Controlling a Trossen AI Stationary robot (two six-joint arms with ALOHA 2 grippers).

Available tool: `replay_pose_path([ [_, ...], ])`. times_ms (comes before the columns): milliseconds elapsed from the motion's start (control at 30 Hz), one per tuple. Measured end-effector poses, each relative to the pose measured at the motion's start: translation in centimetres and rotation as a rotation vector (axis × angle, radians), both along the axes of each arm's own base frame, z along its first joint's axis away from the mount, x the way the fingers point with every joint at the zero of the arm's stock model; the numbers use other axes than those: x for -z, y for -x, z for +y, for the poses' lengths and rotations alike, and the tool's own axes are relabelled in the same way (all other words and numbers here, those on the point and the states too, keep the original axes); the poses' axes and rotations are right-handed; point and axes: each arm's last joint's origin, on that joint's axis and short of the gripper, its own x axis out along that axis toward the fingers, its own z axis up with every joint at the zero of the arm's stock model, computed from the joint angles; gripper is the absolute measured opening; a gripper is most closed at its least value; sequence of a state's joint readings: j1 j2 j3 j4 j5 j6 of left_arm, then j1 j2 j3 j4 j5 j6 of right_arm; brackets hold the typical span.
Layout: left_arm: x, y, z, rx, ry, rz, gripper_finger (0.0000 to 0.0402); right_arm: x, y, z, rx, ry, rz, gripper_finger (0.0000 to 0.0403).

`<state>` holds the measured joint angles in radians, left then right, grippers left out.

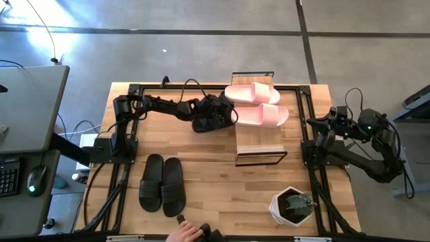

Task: Pick and place slides into the shelf
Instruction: Adjust the black slides under the shelf

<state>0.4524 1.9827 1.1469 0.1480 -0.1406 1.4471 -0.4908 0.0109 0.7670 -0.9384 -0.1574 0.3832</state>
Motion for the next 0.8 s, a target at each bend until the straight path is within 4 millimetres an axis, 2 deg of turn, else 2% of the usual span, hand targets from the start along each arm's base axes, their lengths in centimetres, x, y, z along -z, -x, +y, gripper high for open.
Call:
replay_pose_path([
  [367, 0.3, 0.3, 0.0, 0.122, -0.073, 0.103, 0.0009, 0.0, 0.0, -0.1, 0.044, 0.014, 0.006, 0.0000],
  [800, 0.3, -0.1, -0.9, 0.060, -0.083, 0.113, 0.0101, 0.0, 0.0, -0.1, 0.047, 0.008, 0.003, 0.0000],
])
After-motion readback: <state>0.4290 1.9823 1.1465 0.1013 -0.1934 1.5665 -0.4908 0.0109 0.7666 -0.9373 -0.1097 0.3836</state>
